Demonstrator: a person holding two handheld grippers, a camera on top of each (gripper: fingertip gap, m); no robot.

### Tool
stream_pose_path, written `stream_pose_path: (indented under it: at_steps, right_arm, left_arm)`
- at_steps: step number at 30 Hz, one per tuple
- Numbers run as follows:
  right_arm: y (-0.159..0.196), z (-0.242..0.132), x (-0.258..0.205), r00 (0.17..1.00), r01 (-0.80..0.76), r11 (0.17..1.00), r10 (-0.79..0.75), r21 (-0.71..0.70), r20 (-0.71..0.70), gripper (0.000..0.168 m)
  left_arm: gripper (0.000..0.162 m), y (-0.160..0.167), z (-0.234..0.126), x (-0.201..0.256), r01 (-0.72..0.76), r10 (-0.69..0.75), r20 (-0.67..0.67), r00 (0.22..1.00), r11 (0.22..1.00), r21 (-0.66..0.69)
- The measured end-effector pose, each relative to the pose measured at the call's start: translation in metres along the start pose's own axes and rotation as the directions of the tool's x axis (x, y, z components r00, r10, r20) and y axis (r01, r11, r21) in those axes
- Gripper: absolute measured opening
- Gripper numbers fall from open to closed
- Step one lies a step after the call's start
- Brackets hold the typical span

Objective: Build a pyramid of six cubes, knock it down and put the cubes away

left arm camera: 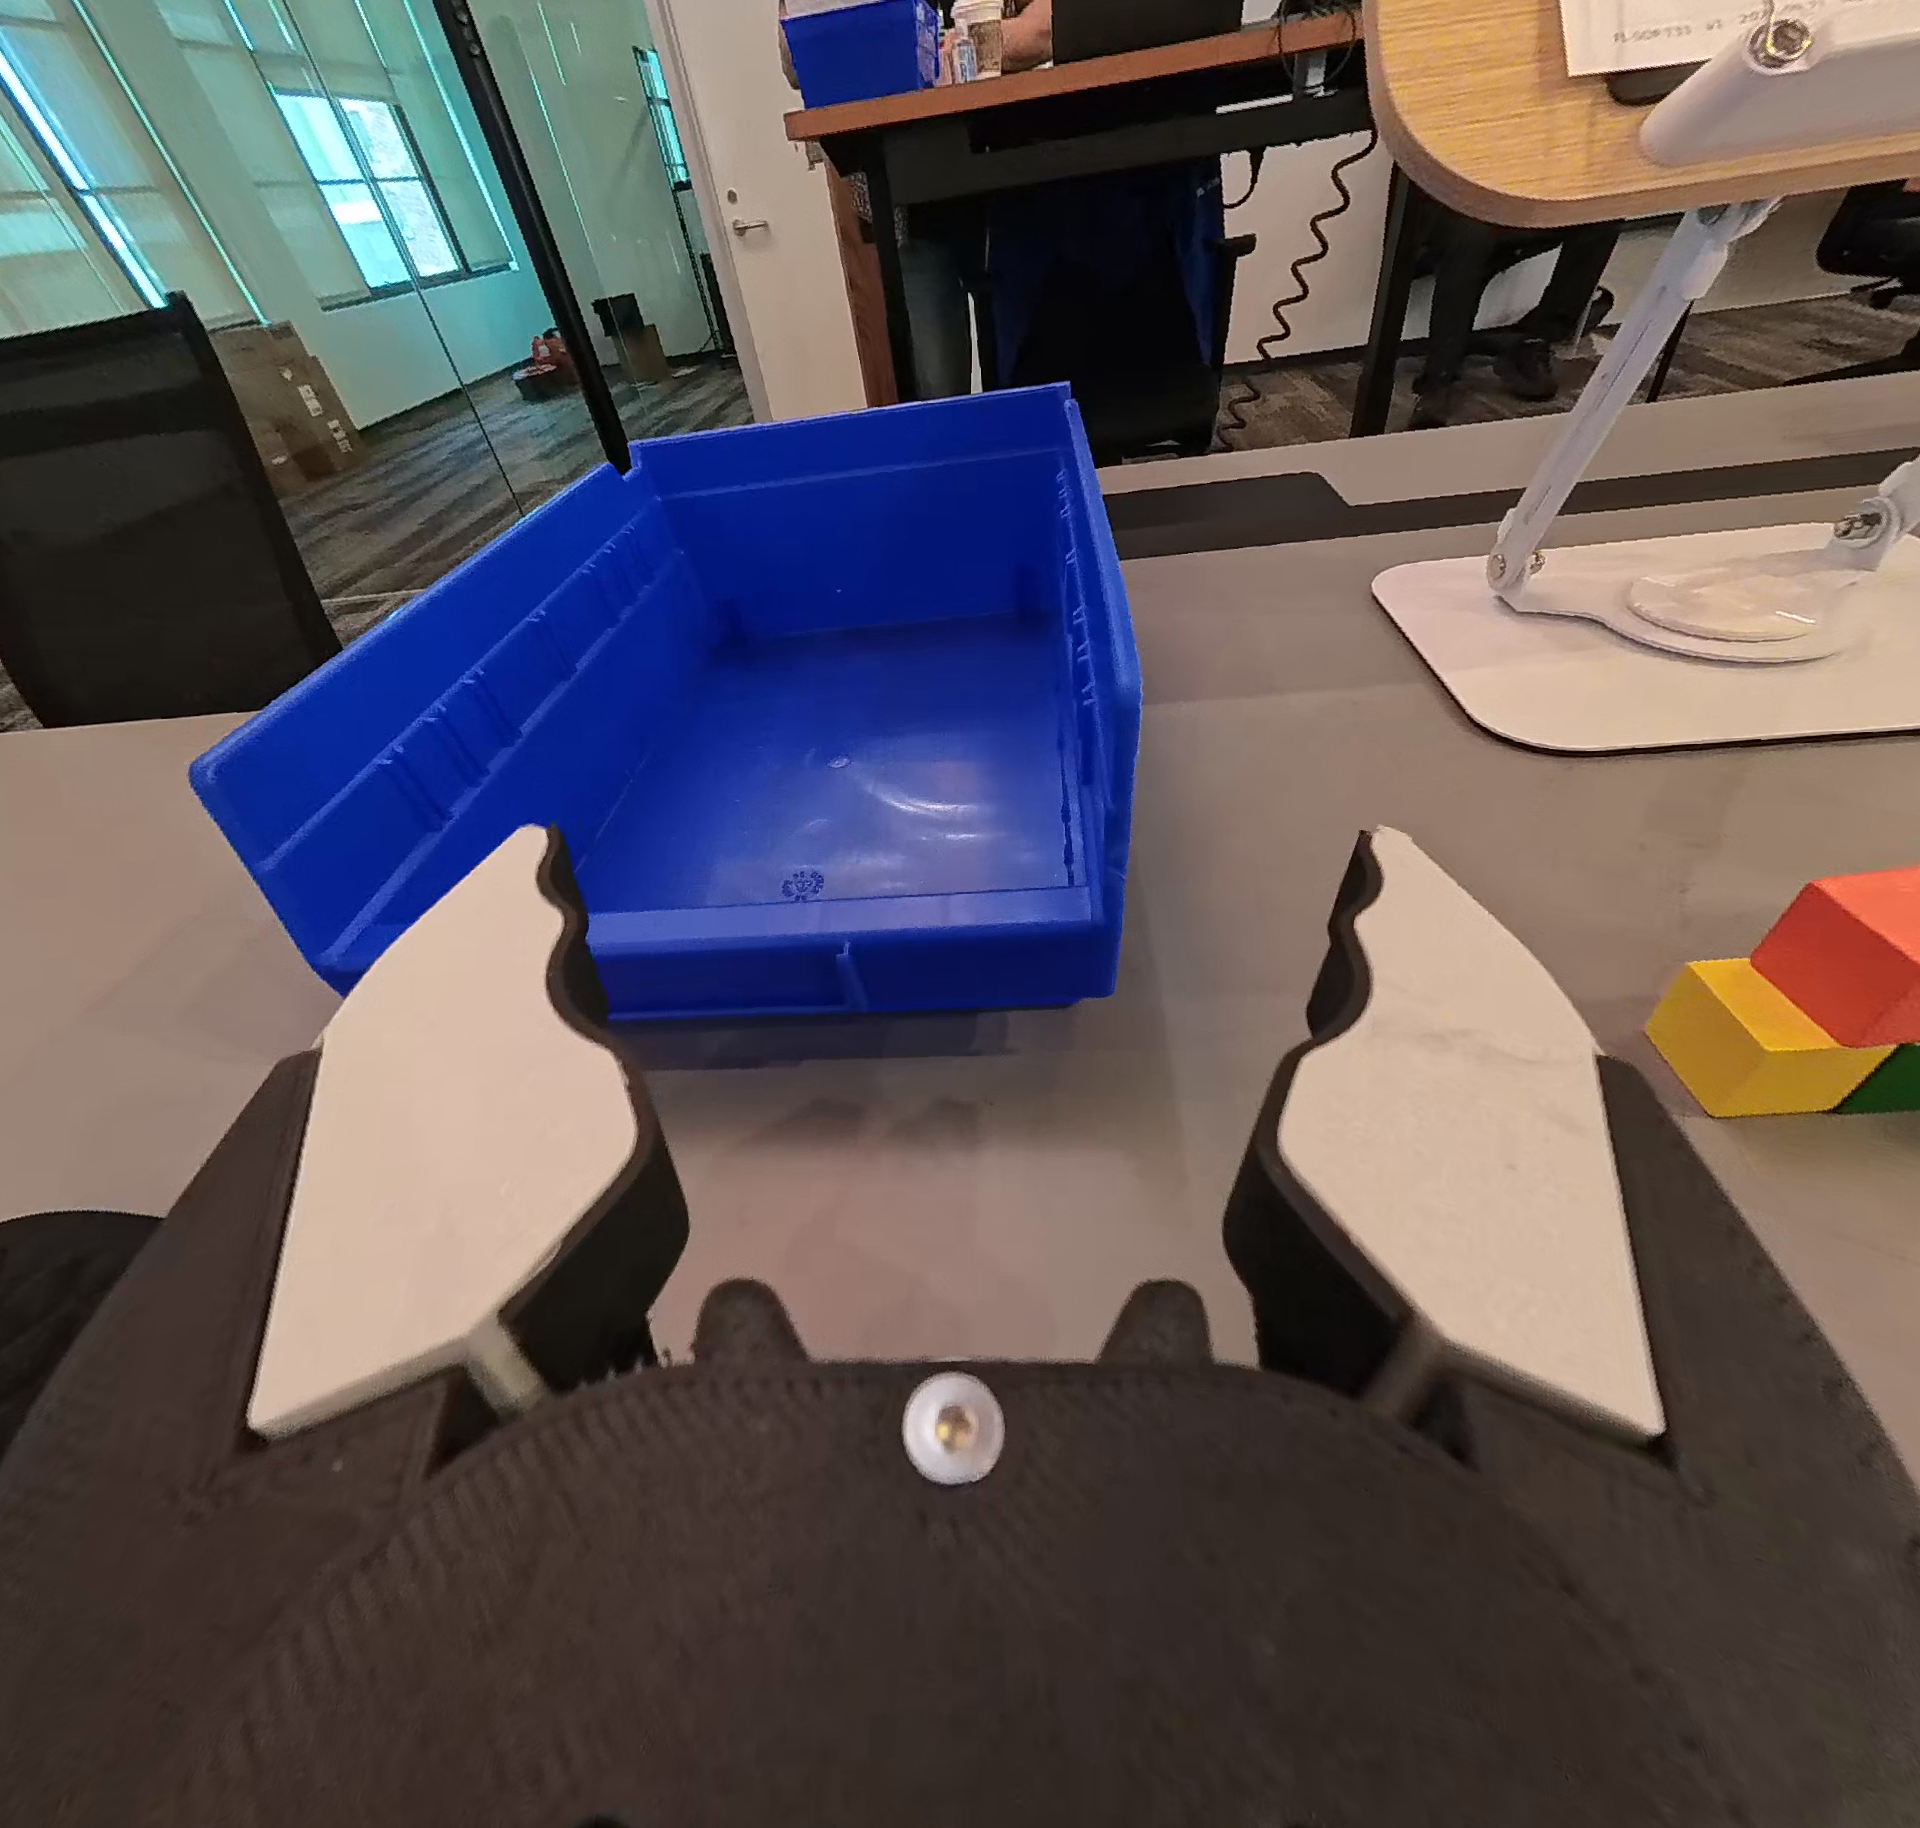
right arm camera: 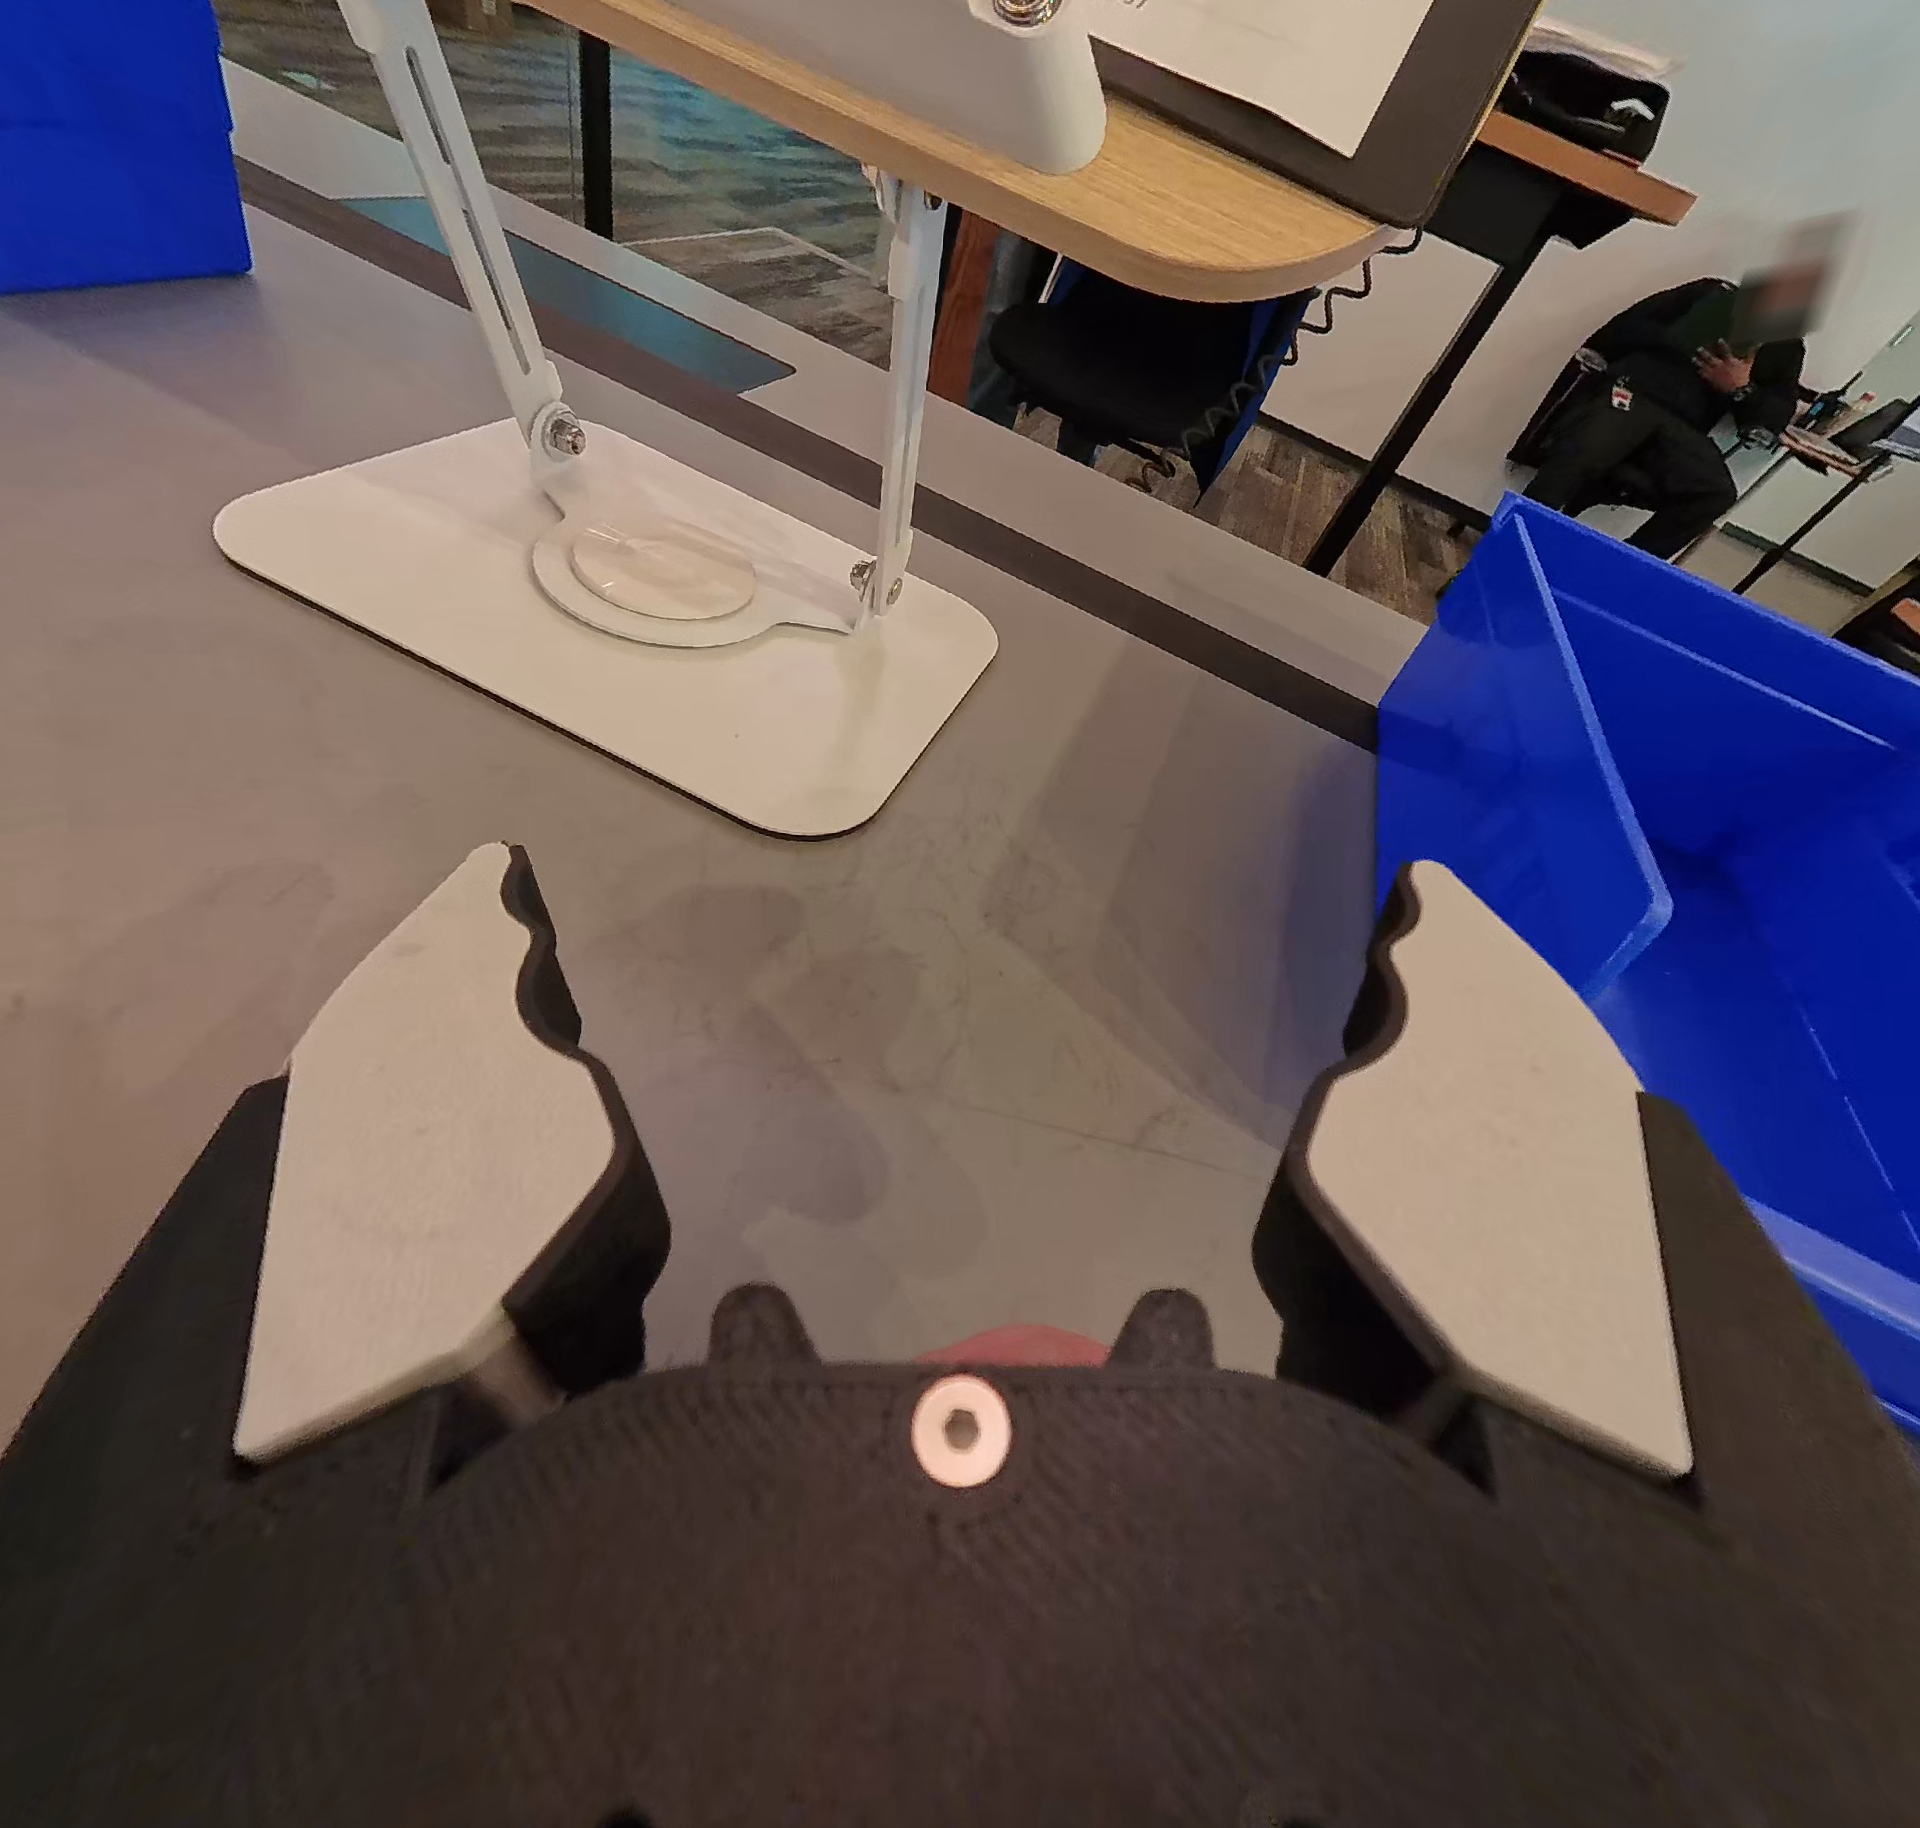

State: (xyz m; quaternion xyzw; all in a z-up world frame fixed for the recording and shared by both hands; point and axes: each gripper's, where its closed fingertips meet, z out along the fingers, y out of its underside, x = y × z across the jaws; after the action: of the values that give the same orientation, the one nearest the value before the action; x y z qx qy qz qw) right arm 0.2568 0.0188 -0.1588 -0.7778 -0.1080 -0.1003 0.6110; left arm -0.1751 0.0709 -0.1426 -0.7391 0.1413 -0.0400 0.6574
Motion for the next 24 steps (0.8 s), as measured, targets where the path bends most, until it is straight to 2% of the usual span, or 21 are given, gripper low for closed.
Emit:
stream_pose_path:
  at_steps: [5, 14, 24]
  right_arm:
    - [0.0, -0.002, 0.002, 1.0, 0.001, 1.0, -0.001, -0.007, -0.012, 0.145]
    - [0.002, -0.013, 0.005, 0.999, -0.007, 1.0, 0.006, -0.018, -0.053, 0.147]
    - [-0.008, -0.036, -0.005, 0.998, -0.026, 0.999, 0.027, 0.025, -0.061, 0.147]
  left_arm:
    - [0.128, -0.001, -0.001, 0.002, 0.024, -0.024, -0.02, 1.0, 1.0, 0.008]
    - [0.133, -0.01, -0.004, 0.016, -0.006, 0.007, -0.048, 0.999, 1.0, 0.017]
    - [0.131, -0.039, -0.016, 0.08, -0.088, 0.101, -0.131, 0.986, 0.991, 0.102]
